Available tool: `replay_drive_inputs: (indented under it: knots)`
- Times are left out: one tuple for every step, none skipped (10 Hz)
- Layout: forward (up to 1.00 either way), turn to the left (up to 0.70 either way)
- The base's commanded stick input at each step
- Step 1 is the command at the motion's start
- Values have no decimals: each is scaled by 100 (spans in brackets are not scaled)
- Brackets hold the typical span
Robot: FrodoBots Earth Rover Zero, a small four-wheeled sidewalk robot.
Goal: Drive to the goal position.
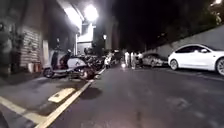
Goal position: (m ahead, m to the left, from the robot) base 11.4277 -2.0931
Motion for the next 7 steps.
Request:
replay_drive_inputs:
  knots:
    - [45, 0]
    - [45, 0]
    - [45, -15]
    - [45, -27]
    - [45, -27]
    - [45, -27]
    - [45, -26]
